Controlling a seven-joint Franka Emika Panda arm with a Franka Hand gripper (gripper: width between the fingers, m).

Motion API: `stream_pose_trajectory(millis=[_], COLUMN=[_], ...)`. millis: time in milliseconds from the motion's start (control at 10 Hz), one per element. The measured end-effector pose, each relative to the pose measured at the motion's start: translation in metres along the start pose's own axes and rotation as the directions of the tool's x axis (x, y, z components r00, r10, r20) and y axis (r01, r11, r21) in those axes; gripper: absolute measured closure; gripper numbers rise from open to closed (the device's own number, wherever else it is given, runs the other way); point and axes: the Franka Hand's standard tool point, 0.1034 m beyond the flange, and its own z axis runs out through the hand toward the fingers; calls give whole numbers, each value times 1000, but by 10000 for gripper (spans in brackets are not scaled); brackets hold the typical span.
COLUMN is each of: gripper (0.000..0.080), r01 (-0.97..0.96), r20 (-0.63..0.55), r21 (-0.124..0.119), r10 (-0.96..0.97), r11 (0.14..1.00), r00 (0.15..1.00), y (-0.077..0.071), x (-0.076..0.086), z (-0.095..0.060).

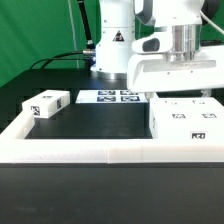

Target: Assemble cabinet

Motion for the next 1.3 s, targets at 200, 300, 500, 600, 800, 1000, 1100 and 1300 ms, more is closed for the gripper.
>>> stream_pose_trajectory(millis=[200,300,500,600,800,1000,1100,1300], gripper=[2,2,2,2,2,254,254,573], r01=[13,7,-16,-22,-25,-24,-15,10], r20=[1,-3,-22,-25,-36,-51,-50,-56], r21=[-2,-2,3,4,4,6,6,5], r10=[-13,-7,16,22,25,24,15,-10], r11=[1000,1000,1000,1000,1000,1000,1000,1000], r00=[1000,1000,1000,999,999,998,999,998], y=[4,5,6,5,7,6,6,4], x=[3,4,7,7,8,7,7,7], z=[4,5,5,6,5,6,6,6])
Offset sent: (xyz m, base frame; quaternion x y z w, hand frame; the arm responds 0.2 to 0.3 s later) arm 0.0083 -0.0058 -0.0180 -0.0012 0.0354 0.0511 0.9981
